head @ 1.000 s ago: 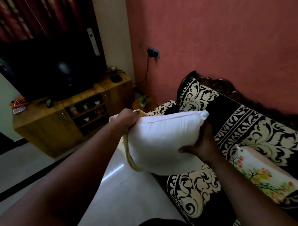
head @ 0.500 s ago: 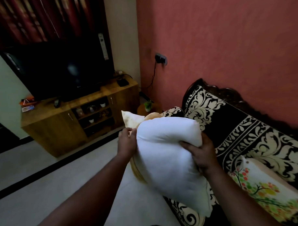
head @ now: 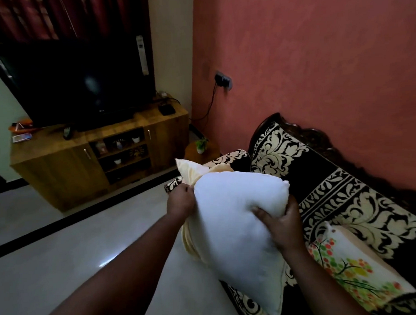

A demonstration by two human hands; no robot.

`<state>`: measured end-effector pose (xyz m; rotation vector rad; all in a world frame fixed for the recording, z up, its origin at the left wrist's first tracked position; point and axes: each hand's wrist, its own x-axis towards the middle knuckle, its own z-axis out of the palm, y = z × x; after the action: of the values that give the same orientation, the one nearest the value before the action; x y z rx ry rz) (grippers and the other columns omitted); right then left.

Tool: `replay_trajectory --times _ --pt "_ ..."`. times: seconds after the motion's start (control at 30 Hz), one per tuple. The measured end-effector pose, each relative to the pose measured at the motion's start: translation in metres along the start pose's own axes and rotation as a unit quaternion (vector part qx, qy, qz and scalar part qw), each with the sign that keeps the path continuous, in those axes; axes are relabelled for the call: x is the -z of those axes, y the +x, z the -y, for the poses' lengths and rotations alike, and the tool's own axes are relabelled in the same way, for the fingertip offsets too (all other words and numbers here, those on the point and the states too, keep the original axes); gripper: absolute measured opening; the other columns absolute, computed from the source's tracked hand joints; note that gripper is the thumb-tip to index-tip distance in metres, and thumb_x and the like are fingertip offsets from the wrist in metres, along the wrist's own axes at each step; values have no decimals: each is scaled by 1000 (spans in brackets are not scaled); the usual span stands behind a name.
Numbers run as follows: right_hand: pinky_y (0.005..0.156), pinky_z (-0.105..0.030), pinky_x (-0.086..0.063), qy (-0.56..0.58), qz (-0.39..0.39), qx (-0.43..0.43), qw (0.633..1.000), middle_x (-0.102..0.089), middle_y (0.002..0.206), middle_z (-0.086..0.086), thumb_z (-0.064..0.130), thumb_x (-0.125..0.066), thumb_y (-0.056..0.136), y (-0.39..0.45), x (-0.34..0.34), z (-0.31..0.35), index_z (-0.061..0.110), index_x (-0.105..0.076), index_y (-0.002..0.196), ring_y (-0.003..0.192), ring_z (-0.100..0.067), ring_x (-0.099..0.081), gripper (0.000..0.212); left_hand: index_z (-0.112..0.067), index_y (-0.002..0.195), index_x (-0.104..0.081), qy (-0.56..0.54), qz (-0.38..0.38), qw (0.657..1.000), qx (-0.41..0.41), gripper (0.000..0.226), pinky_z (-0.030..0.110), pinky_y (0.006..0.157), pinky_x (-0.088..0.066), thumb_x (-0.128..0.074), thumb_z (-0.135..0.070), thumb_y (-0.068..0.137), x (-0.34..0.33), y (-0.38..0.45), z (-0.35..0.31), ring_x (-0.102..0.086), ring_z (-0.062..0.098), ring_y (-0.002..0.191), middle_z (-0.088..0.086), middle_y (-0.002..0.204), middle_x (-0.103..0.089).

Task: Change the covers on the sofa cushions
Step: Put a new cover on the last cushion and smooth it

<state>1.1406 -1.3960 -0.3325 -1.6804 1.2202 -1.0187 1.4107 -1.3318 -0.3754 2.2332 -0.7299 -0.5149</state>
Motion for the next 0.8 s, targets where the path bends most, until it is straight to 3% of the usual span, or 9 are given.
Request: replay_trajectory --times 0.07,0.2,0.3,0.37,0.43,0.5,0.67,0.77,0.8 --pt "107 -45 -46 -69 36 -6 997 -54 135 -3 76 -83 46 4 1 -3 16 -53 135 125 -24 -54 112 -8 79 -58 -124 25 991 50 29 33 70 -34 -41 -19 100 0 0 -2 -56 27 88 16 92 -65" --pt "97 -50 -50 132 172 -202 955 -69 116 -6 91 -74 45 16 12 18 22 -64 108 113 -33 -64 94 -10 82 -69 -308 17 949 61 36 40 80 -51 -58 -45 87 26 -1 -5 -65 28 88 7 84 -71" --pt "87 -44 -54 20 331 -219 917 -61 124 3 72 -71 72 20 12 47 31 -45 142 104 -19 -65 85 -15 84 -68 -262 56 963 -5 42 43 78 -56 -66 -57 76 37 3 -12 -69 27 86 5 83 -72" --pt "94 -44 -54 -95 396 -155 900 -57 128 12 68 -76 73 12 -16 66 43 -35 146 113 -14 -62 88 -15 83 -61 -200 79 975 -59 45 42 67 -53 -66 -59 80 36 2 -25 -64 24 75 4 76 -67" --pt "99 -43 -50 -238 338 -68 908 -54 135 9 85 -72 59 -4 -54 64 39 -31 148 123 -17 -56 108 -16 79 -54 -153 77 980 -105 41 39 62 -46 -65 -53 89 34 -2 -38 -60 23 73 1 73 -60" --pt "97 -42 -49 -264 234 -59 934 -55 135 1 89 -68 58 -23 -87 61 33 -28 149 122 -25 -55 114 -15 80 -51 -95 44 985 -136 40 38 64 -41 -62 -51 94 34 -3 -43 -59 25 79 1 76 -60" --pt "90 -38 -48 -275 146 35 950 -66 125 -13 42 -64 93 -35 -112 66 17 -48 142 113 -35 -62 58 -18 81 -49 61 -21 959 -275 38 40 65 -42 -56 -52 96 48 -24 -61 -55 26 77 3 78 -60" --pt "79 -31 -44 -244 110 2 964 -69 104 -13 20 -54 96 -8 -112 78 10 -66 107 100 -33 -64 19 -21 71 -47 110 16 912 -394 38 40 63 -42 -53 -48 98 52 -41 -66 -57 28 71 -5 67 -50" --pt "72 -29 -41 -210 99 -29 972 -69 93 -10 20 -51 95 1 -110 82 13 -66 92 90 -29 -64 17 -22 70 -44 106 30 903 -415 39 39 61 -40 -52 -47 99 52 -45 -66 -56 29 68 -4 66 -50"
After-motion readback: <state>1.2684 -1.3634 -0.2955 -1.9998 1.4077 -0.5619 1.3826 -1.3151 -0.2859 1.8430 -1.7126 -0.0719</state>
